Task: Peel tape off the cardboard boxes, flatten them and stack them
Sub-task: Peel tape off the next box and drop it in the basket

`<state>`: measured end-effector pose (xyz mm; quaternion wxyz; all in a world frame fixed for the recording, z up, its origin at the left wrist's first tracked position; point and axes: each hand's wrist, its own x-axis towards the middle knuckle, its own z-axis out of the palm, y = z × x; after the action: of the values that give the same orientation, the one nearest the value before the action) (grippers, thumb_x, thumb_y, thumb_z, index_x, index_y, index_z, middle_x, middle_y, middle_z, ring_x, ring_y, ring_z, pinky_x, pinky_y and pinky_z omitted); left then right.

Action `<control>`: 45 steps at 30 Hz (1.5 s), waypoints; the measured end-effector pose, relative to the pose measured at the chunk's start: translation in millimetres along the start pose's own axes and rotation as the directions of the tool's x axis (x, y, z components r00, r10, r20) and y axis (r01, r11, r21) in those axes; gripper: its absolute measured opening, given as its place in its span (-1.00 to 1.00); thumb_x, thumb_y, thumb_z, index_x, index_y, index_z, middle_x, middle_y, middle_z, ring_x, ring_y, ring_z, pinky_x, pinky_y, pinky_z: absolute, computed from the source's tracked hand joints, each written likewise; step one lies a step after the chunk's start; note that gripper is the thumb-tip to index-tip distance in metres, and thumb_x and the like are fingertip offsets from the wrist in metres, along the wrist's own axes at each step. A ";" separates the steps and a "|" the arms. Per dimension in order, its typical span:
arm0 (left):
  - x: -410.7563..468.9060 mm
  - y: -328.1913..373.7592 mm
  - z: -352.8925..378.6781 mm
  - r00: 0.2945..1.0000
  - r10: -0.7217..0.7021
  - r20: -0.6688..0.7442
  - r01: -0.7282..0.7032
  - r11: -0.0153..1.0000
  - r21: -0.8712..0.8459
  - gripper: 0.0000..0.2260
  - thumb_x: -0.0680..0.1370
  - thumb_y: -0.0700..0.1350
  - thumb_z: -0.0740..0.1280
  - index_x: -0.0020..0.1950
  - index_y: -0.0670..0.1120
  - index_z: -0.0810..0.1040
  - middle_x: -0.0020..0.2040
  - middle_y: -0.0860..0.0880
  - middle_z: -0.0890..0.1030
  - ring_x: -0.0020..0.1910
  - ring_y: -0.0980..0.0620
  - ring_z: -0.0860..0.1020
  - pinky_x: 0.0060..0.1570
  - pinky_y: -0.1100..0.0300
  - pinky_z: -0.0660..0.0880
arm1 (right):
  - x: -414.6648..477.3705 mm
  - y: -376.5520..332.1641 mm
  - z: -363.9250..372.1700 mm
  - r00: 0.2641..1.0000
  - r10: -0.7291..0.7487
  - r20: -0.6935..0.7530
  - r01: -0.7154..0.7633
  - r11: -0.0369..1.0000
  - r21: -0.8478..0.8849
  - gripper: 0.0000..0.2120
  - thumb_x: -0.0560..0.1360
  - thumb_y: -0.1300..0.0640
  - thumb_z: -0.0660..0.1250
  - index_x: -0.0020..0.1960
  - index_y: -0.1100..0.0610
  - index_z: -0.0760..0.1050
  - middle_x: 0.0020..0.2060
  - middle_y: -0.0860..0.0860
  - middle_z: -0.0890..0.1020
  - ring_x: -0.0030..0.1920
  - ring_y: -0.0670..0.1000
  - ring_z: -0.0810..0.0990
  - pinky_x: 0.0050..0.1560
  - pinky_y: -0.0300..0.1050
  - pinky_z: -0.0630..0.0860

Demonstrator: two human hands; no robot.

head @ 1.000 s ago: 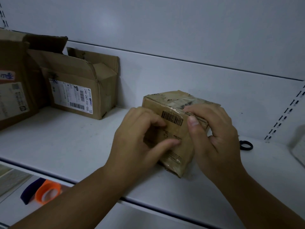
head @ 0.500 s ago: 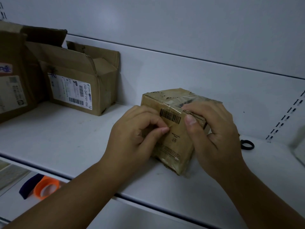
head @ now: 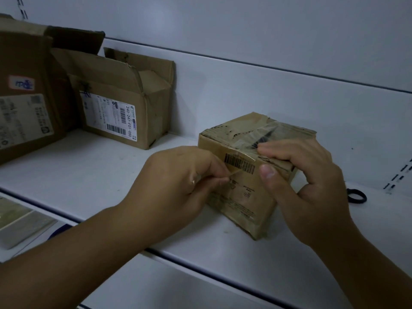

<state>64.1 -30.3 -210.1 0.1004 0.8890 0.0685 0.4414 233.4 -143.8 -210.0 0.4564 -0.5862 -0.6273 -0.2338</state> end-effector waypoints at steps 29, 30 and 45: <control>-7.6 10.6 -18.3 1.000 -0.013 0.027 0.012 1.000 0.026 -0.87 0.53 0.02 0.20 -0.10 0.01 0.50 -0.14 0.10 0.55 -0.18 0.08 0.51 -0.26 0.11 0.48 | 2.0 -16.4 -8.6 0.988 0.080 0.132 -0.055 0.981 -0.184 -0.60 0.48 -0.13 0.20 0.23 0.02 0.50 0.22 -0.08 0.49 0.23 -0.08 0.42 0.19 -0.12 0.43; -7.5 9.8 -17.9 1.000 -0.017 0.024 0.016 0.999 0.033 -0.87 0.53 0.03 0.19 -0.09 0.02 0.49 -0.16 0.09 0.55 -0.19 0.09 0.49 -0.26 0.12 0.48 | 5.6 -20.9 -11.0 0.985 0.070 0.159 -0.027 0.966 -0.258 -0.61 0.47 -0.12 0.19 0.20 0.01 0.52 0.26 -0.03 0.48 0.25 -0.03 0.40 0.19 -0.12 0.40; -8.2 2.5 -30.5 0.960 -0.277 0.040 0.261 0.836 -0.482 -0.74 0.44 0.23 0.14 0.03 0.17 0.47 0.08 0.34 0.53 0.10 0.34 0.48 -0.01 0.55 0.37 | 79.0 -57.3 -10.0 0.736 -0.010 0.677 0.273 0.919 -0.283 -0.79 0.47 -0.11 0.25 -0.21 -0.12 0.23 -0.24 -0.11 0.49 -0.16 -0.01 0.48 -0.18 -0.11 0.42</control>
<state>34.9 -30.8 -197.9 0.3788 0.8101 0.0819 0.4398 190.2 -122.5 -124.6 0.0673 -0.6540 -0.7370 -0.1568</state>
